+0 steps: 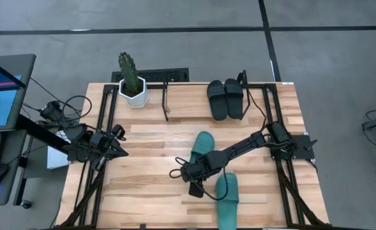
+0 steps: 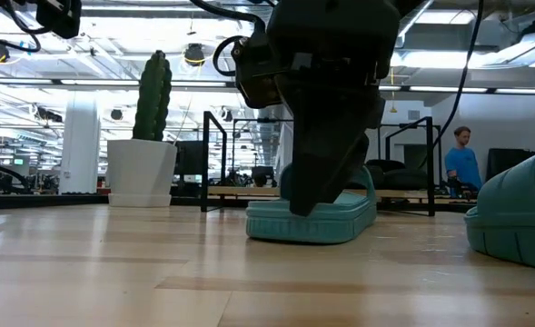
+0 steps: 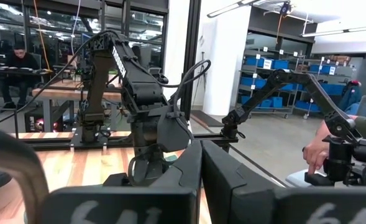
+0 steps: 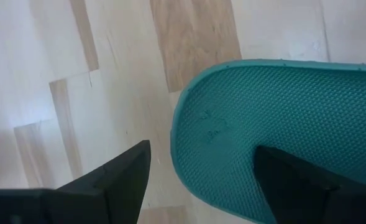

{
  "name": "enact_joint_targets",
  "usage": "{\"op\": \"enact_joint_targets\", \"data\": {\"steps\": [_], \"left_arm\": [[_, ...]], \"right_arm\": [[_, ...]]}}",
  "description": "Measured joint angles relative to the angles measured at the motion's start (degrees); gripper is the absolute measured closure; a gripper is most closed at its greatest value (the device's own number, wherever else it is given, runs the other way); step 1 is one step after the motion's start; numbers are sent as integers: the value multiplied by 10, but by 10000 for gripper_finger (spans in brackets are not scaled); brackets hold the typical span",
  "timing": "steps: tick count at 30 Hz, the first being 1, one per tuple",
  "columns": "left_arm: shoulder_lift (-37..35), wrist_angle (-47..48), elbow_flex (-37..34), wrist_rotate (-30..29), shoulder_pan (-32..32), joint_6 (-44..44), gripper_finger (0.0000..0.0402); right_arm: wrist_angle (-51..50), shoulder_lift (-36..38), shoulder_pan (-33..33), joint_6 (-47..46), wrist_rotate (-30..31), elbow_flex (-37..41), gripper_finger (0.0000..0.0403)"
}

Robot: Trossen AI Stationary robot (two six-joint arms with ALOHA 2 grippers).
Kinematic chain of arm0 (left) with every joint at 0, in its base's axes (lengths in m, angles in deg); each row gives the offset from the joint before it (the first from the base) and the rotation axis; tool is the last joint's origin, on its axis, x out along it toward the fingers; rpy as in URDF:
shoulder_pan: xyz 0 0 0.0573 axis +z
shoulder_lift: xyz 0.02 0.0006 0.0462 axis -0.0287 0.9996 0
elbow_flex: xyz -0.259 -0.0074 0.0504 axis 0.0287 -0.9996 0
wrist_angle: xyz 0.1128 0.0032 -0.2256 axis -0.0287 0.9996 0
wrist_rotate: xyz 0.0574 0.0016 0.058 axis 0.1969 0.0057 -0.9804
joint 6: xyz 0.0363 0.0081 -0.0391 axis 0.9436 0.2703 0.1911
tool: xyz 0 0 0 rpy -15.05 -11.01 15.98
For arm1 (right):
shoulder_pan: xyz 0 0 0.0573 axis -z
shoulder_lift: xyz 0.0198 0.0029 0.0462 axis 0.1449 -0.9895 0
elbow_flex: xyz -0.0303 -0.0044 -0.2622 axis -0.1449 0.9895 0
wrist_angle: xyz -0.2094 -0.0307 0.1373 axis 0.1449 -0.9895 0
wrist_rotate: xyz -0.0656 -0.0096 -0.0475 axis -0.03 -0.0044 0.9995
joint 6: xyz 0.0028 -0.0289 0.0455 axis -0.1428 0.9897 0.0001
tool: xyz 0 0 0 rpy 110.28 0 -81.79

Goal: Pick and place slides into the shelf
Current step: Put the top green slide on the shelf

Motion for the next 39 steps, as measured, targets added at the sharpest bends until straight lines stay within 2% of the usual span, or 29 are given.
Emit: {"op": "enact_joint_targets", "data": {"steps": [13, 25, 30, 35, 39], "left_arm": [[0, 5, 0, 0, 0, -1, 401], [0, 25, 0, 0, 0, -1, 401], [0, 26, 0, 0, 0, -1, 401], [0, 36, 0, 0, 0, -1, 401], [0, 43, 0, 0, 0, 0, 401]], "right_arm": [[-3, 0, -2, -2, 15, 1, 127], [7, -4, -37, -116, 142, 1, 127], [10, -15, -41, -149, 167, 0, 129], [11, -29, -41, -174, 163, -3, 152], [1, -29, -41, -207, 155, -4, 199]]}}
